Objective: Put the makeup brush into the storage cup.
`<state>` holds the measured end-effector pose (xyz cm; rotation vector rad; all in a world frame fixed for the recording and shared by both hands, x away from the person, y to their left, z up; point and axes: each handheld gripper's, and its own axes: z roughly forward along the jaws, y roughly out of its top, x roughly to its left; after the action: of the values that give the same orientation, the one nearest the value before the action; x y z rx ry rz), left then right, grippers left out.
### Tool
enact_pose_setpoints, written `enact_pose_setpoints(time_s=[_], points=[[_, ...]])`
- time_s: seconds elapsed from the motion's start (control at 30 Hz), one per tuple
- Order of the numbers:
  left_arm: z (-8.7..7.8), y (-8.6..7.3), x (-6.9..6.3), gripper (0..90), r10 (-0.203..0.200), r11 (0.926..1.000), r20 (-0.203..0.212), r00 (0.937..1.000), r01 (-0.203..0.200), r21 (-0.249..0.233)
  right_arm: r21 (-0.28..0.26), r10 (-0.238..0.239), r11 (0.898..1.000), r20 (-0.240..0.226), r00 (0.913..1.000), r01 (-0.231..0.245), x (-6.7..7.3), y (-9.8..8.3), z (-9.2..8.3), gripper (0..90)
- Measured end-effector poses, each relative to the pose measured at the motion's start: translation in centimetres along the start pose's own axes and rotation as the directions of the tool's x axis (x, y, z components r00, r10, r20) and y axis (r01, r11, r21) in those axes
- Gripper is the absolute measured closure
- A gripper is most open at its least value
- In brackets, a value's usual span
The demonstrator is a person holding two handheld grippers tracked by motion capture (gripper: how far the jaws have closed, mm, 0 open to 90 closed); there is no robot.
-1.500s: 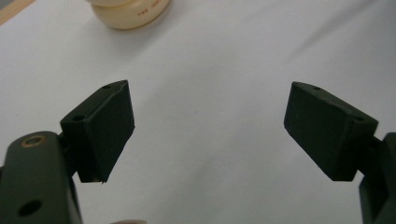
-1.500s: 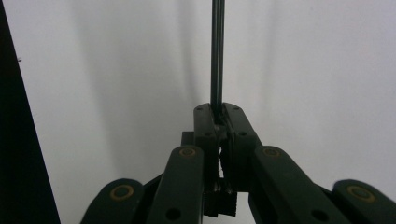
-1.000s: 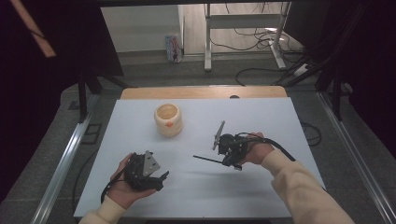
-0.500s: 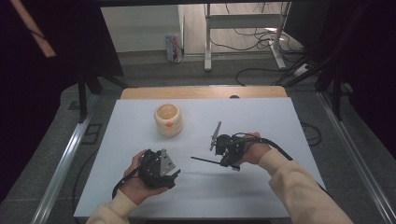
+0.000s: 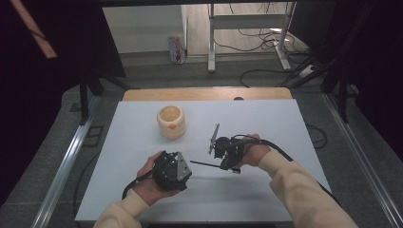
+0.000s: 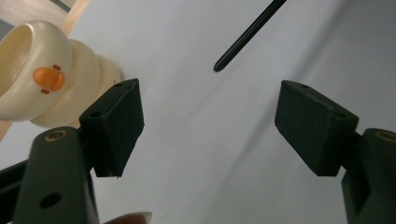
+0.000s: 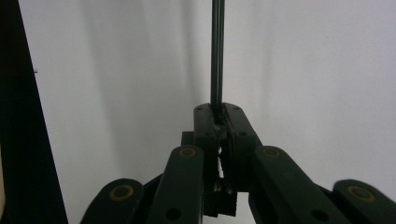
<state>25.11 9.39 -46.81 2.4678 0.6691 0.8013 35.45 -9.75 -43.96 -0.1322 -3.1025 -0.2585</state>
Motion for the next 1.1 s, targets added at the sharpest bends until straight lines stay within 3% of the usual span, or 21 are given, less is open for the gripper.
enact_pose_setpoints(time_s=[0.13, 0.27, 0.57, 0.67, 0.7, 0.97, 1.0, 1.03, 1.07, 1.1], points=[[0.5, 0.6, -0.4, 25.9, 0.054, 0.9983, 0.002, 0.9985, -0.054, 0.024, 0.002, -0.016, 1.0, -0.007, 0.9998, 0.016, 0.1, 0.3, 0.2, 85.2], [1.2, 1.0, -0.7, 25.9, 0.057, 0.9983, -0.003, 0.9984, -0.057, 0.015, 0.004, -0.024, 1.0, -0.017, 0.9996, 0.024, 0.2, 0.4, 0.4, 85.2], [2.1, 1.6, -1.2, 33.8, 0.122, 0.9925, 0.005, 0.9925, -0.122, 0.012, 0.001, -0.021, 1.0, -0.031, 0.9993, 0.021, 0.1, 0.6, 0.6, 85.2], [2.4, 1.8, -1.7, 37.2, 0.157, 0.9875, 0.002, 0.9876, -0.157, 0.007, -0.001, -0.016, 1.0, -0.037, 0.9992, 0.016, 0.1, 0.6, 0.6, 85.2], [2.5, 1.9, -1.8, 38.6, 0.167, 0.986, 0.003, 0.986, -0.167, 0.009, -0.012, -0.001, 1.0, -0.063, 0.998, 0.0, 0.0, 0.6, 0.6, 85.2], [3.2, 2.9, -3.3, 49.0, 0.243, 0.97, -0.019, 0.9699, -0.243, 0.006, -0.006, 0.004, 1.0, -0.064, 0.9979, -0.004, 0.0, 0.8, 0.5, 85.2], [3.2, 3.0, -3.4, 50.6, 0.258, 0.9662, -0.029, 0.9658, -0.257, 0.012, -0.006, 0.003, 1.0, -0.065, 0.9979, -0.004, 0.0, 0.9, 0.6, 85.2], [3.2, 3.2, -3.5, 52.5, 0.287, 0.9576, -0.023, 0.9575, -0.287, 0.027, -0.007, -0.002, 1.0, -0.062, 0.9981, 0.002, 0.0, 0.9, 0.6, 85.2], [3.4, 3.2, -3.7, 54.1, 0.283, 0.9592, -0.031, 0.9587, -0.282, 0.017, -0.006, -0.001, 1.0, -0.067, 0.9977, 0.0, 0.0, 0.9, 0.6, 85.2], [3.6, 3.2, -3.8, 55.7, 0.291, 0.9566, -0.039, 0.9558, -0.291, 0.015, -0.009, -0.007, 1.0, -0.07, 0.9975, 0.006, -0.1, 1.0, 0.6, 85.2]])
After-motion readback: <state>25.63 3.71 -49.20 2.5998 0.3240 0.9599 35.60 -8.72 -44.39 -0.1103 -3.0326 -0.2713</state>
